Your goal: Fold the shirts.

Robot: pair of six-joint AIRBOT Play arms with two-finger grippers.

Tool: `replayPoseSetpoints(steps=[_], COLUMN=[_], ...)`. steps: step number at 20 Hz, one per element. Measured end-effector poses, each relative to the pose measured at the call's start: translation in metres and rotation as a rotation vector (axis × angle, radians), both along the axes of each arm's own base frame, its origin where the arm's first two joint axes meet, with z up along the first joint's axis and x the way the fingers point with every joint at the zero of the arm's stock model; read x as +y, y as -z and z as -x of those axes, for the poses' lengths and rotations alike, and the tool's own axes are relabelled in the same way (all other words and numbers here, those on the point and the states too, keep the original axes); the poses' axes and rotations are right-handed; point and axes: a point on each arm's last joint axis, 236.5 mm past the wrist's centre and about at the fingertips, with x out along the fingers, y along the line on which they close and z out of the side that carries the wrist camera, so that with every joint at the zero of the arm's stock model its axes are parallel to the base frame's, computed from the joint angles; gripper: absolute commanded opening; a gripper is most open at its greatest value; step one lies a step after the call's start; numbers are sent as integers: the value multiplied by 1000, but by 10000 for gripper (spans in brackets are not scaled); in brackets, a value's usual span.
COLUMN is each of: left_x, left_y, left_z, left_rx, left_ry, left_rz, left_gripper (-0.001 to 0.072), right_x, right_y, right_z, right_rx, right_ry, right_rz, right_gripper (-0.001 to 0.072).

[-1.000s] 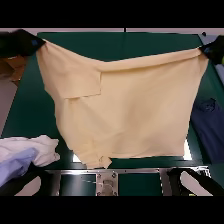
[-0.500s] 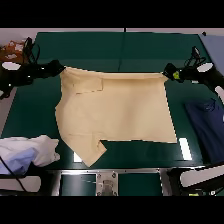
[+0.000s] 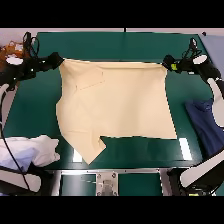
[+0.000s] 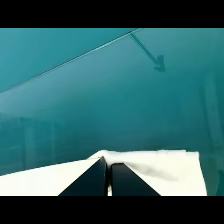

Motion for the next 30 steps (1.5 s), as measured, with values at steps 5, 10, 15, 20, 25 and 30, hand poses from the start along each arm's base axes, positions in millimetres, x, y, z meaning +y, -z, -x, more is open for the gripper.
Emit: replayPoseSetpoints(steps=[5,10,15,20,25,30], left_x=[-2,4,9,6,3,-2], left_y=[26,69,88,102,108,102], left_z=[26,75,110,128,139,165], left_rx=[134,367,521,606,659,769], left_ry=[99,204,261,287,294,341], left_rz=[-35,-139,-181,-200,-212,-174], left_gripper=[19,19,19,19,46,314], right_x=[-5,-12,-13,-6,4,-4], right_y=[22,47,57,61,64,58], right_z=[39,99,136,154,165,184], right_rx=[175,419,566,638,681,773], right_ry=[-116,-245,-311,-356,-392,-390], right_rz=[46,112,128,134,131,148], right_gripper=[11,11,11,13,131,17])
